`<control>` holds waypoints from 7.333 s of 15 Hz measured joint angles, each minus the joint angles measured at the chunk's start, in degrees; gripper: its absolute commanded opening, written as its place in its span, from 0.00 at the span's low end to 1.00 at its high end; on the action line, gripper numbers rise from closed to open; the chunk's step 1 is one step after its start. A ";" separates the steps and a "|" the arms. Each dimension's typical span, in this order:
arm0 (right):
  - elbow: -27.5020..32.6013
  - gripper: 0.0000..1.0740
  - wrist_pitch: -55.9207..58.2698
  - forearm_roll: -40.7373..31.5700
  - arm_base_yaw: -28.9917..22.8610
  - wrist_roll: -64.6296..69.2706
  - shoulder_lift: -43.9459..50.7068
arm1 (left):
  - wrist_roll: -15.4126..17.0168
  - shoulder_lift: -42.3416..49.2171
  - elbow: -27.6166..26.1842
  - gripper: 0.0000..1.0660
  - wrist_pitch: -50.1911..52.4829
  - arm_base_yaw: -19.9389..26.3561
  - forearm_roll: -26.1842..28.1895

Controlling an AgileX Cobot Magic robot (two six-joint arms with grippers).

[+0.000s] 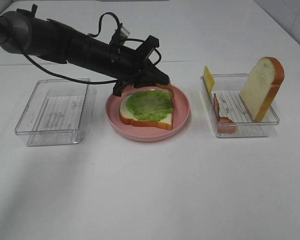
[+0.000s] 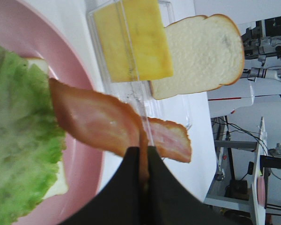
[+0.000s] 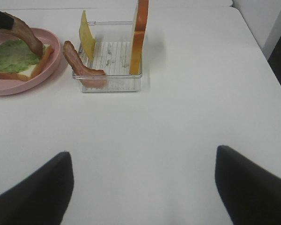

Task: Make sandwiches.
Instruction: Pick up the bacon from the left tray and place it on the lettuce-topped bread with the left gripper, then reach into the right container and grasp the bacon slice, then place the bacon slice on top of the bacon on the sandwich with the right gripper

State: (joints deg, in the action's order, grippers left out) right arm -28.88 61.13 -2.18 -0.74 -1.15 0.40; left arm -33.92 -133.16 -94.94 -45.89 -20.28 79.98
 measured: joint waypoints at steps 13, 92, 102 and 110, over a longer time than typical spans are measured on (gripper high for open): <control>0.00 0.73 0.00 0.00 0.00 0.00 0.00 | 9.28 2.86 -0.06 0.72 0.29 3.95 -18.33; -67.04 0.21 5.96 -15.13 -11.29 -3.09 -124.05 | 40.11 133.44 65.83 0.73 -14.73 3.95 -85.60; -67.90 0.00 8.08 -14.95 -11.29 -3.09 -118.72 | 40.11 133.44 65.83 0.73 -14.73 3.95 -85.54; -67.90 0.00 8.48 -32.14 -11.29 -10.43 -107.09 | 40.11 133.44 65.83 0.73 -14.73 3.95 -85.54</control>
State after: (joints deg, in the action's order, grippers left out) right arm -96.77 69.61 -34.32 -12.03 -11.57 -106.68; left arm 6.19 0.29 -29.11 -60.62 -16.33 -5.56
